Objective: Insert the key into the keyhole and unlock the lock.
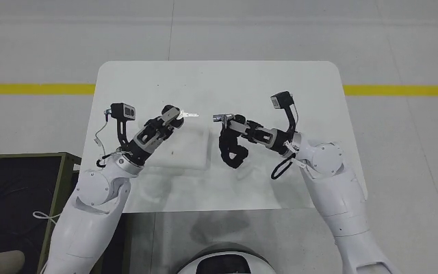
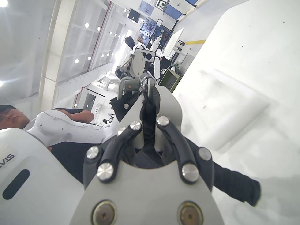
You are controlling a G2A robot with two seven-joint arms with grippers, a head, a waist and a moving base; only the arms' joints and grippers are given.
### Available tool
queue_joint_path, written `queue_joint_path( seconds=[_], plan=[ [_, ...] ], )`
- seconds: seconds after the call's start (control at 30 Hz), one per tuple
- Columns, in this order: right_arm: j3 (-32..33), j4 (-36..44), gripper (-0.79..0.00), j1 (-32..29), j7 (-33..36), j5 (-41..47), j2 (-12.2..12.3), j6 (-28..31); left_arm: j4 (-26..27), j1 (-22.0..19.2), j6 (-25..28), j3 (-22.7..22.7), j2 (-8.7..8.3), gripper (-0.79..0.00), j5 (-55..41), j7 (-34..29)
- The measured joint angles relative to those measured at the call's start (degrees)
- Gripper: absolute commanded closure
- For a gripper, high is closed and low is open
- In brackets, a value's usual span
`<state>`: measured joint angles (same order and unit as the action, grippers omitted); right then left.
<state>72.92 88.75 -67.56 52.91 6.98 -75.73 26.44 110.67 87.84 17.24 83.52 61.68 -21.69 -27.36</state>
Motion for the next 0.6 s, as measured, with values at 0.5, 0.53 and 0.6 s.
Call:
queue_joint_path(
  seconds=[0.5, 0.53, 0.6],
  plan=[
    [-1.2, 0.8, 0.0, -0.1, -3.9, -2.1, 0.4, 2.3, -0.1, -0.5, -3.6, -2.8, 1.21, 0.0, 7.2, 5.0],
    [-1.3, 0.9, 0.0, -0.1, -4.2, -2.4, 0.5, 2.4, -0.1, -0.6, -3.9, -2.9, 1.27, 0.0, 7.0, 4.9],
    [-1.5, 1.3, 0.0, -0.1, -4.9, -3.5, 0.5, 2.8, -0.1, -0.8, -4.5, -2.9, 1.37, 0.0, 6.8, 4.5]
  ],
)
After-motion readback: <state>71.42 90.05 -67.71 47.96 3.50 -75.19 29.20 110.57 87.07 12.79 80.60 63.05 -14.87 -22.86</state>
